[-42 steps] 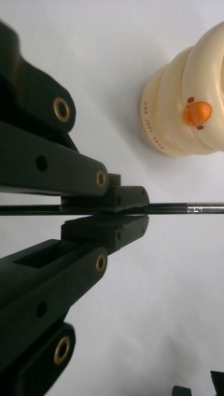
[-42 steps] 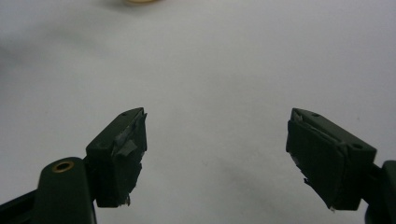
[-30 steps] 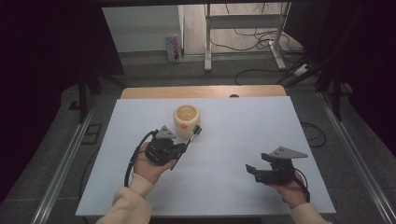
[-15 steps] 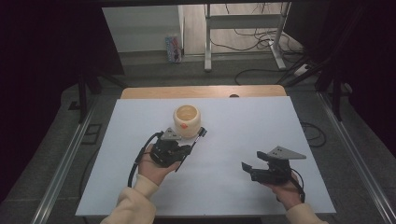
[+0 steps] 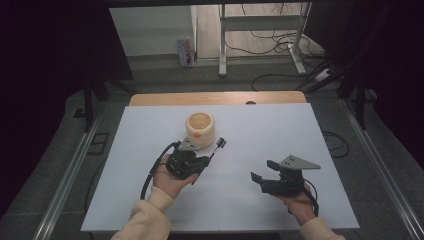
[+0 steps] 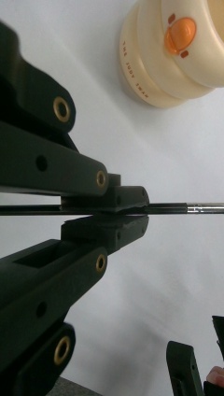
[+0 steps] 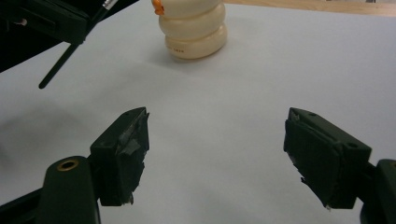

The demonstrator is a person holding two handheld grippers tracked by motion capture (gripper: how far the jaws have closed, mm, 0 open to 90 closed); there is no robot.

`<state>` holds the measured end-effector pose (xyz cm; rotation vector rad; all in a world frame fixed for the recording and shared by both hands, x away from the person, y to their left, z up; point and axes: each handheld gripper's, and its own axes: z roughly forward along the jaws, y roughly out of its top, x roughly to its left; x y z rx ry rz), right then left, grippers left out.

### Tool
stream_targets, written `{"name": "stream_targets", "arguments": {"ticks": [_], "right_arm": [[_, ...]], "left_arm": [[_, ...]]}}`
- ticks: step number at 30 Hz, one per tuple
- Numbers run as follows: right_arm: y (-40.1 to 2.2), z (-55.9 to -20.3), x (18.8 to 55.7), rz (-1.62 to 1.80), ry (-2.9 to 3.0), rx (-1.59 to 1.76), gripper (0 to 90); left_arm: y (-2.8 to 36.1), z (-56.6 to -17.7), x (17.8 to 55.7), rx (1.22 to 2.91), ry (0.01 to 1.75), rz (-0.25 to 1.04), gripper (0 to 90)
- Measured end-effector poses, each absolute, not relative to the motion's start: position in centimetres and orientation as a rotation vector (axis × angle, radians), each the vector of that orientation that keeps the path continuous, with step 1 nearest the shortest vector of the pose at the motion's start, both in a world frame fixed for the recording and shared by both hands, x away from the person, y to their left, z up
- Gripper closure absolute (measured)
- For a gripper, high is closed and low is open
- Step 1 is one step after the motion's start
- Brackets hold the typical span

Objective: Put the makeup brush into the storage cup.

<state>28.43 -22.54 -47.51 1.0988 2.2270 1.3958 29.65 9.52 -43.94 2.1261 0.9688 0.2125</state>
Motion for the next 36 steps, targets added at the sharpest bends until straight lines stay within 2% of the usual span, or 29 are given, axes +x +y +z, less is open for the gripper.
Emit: {"name": "stream_targets", "arguments": {"ticks": [36], "right_arm": [[-19.1, -47.1, 28.5, 1.556, 2.204, 1.071, 22.5]], "left_arm": [[8.3, -44.0, 29.7, 2.126, 0.949, 0.185, 85.5]]}}
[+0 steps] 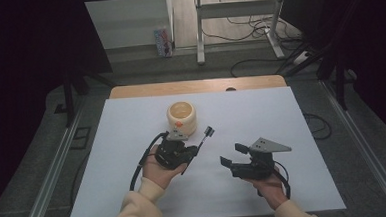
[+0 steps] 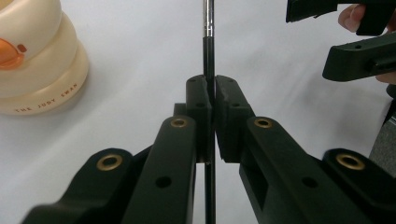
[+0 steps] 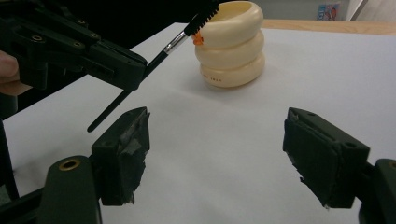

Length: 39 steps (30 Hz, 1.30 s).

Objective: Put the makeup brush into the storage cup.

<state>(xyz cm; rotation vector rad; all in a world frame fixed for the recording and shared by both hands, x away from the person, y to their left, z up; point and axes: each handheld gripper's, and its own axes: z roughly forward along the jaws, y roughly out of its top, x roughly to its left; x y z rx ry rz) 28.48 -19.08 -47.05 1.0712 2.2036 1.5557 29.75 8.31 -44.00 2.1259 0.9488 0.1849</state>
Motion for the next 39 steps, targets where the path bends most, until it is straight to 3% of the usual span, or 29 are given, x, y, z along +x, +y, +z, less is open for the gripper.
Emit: {"name": "stream_targets", "arguments": {"ticks": [16, 39], "right_arm": [[-18.6, -47.0, 28.9, 1.627, 2.171, 1.109, 23.5], [-18.5, -46.8, 29.6, 1.846, 2.102, 1.215, 36.0]], "left_arm": [[7.7, -44.0, 29.7, 2.13, 0.929, 0.186, 85.5], [5.9, -43.7, 29.0, 2.124, 0.834, 0.198, 85.5]]}}
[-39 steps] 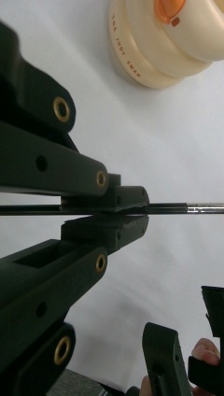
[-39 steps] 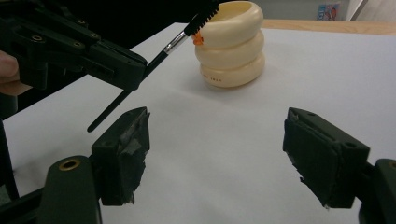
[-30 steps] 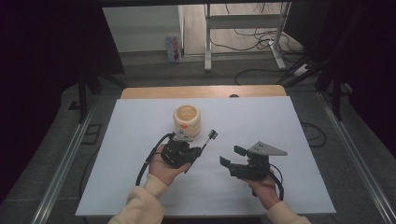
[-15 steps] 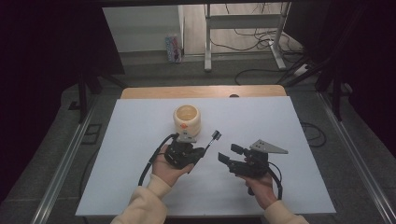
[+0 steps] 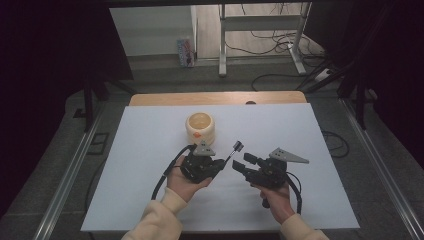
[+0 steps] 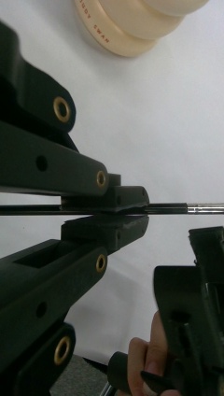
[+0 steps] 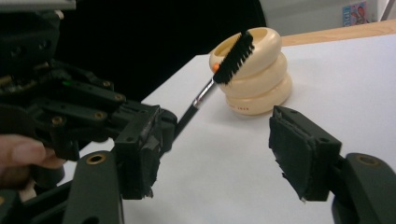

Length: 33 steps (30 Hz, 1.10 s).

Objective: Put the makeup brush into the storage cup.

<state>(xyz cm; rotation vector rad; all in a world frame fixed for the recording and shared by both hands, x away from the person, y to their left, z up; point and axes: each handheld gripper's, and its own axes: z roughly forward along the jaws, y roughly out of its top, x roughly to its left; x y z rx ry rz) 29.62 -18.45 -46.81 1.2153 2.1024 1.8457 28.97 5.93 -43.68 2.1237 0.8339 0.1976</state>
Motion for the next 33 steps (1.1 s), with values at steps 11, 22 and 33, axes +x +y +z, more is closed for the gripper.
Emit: {"name": "stream_targets", "arguments": {"ticks": [11, 22, 33], "right_arm": [[-18.4, -46.8, 30.0, 1.93, 2.083, 1.238, 45.1], [-18.6, -46.9, 30.2, 2.009, 2.052, 1.289, 63.7], [-18.9, -47.0, 30.4, 2.063, 2.063, 1.319, 81.7]], "left_arm": [[5.2, -43.8, 28.6, 2.116, 0.792, 0.211, 85.5], [4.3, -44.1, 28.2, 2.104, 0.772, 0.226, 85.5], [4.1, -44.2, 28.3, 2.104, 0.768, 0.241, 85.5]]}}
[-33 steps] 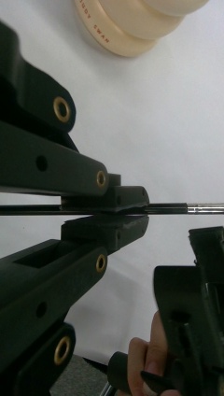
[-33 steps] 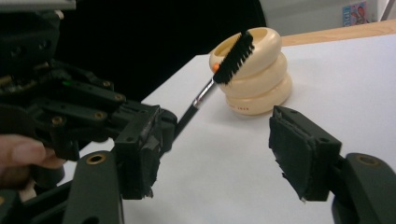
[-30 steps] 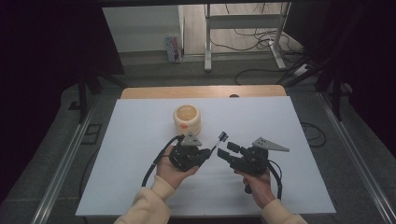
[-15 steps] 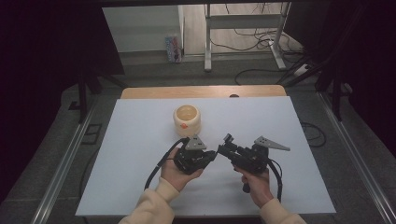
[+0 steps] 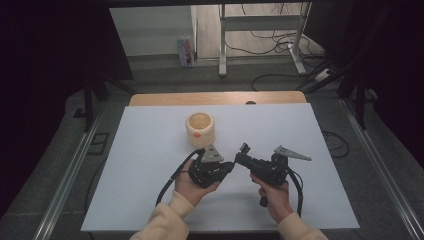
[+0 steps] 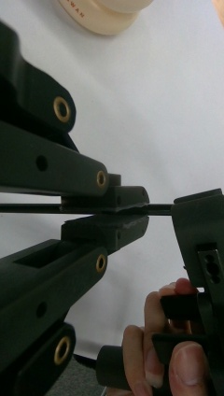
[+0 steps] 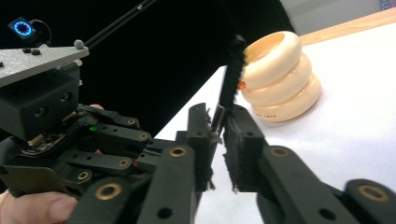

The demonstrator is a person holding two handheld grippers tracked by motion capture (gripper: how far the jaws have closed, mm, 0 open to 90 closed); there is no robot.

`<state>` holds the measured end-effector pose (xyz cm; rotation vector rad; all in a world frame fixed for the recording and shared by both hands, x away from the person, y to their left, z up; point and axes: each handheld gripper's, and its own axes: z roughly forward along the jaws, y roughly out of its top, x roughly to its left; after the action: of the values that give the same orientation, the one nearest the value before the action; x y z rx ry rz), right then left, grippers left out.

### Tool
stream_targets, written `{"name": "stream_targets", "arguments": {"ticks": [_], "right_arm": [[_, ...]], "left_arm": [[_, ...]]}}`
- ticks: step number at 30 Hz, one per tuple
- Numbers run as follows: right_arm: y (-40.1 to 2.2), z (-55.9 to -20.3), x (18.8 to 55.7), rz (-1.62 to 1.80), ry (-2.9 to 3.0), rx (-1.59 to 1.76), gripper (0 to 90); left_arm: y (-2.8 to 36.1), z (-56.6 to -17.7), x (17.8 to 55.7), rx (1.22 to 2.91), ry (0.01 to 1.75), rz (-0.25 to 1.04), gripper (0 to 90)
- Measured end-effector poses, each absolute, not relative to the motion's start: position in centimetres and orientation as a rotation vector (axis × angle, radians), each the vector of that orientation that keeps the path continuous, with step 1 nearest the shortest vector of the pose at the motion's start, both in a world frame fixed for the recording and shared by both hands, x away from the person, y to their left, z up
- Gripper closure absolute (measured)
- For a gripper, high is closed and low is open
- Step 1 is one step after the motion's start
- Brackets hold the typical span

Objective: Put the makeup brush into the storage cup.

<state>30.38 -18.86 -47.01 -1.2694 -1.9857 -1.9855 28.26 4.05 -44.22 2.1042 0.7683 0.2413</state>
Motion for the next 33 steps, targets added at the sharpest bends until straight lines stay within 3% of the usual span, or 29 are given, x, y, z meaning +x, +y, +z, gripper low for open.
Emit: {"name": "stream_targets", "arguments": {"ticks": [8, 11, 15, 19, 22, 33], "right_arm": [[-19.0, -46.9, 30.4, -1.99, -1.958, -1.251, 83.8], [-19.1, -46.8, 30.4, -1.997, -1.959, -1.245, 83.8], [-19.3, -46.8, 30.4, -2.006, -1.981, -1.248, 83.8], [-19.4, -46.7, 30.4, -2.01, -1.983, -1.25, 83.9], [-19.4, -46.7, 30.4, -2.016, -1.994, -1.248, 83.8], [-19.6, -46.5, 30.4, -2.03, -2.002, -1.248, 83.8]], "left_arm": [[3.7, -44.4, 28.4, 2.1, 0.767, 0.247, 83.7], [3.7, -44.4, 28.4, 2.105, 0.774, 0.268, 70.5], [4.0, -44.4, 28.0, 2.109, 0.788, 0.307, 45.6], [5.0, -44.3, 27.8, 2.099, 0.824, 0.322, 37.0], [6.0, -44.4, 27.6, 2.095, 0.847, 0.316, 32.3], [10.8, -45.1, 26.2, 2.042, 0.943, 0.339, 30.8]]}}
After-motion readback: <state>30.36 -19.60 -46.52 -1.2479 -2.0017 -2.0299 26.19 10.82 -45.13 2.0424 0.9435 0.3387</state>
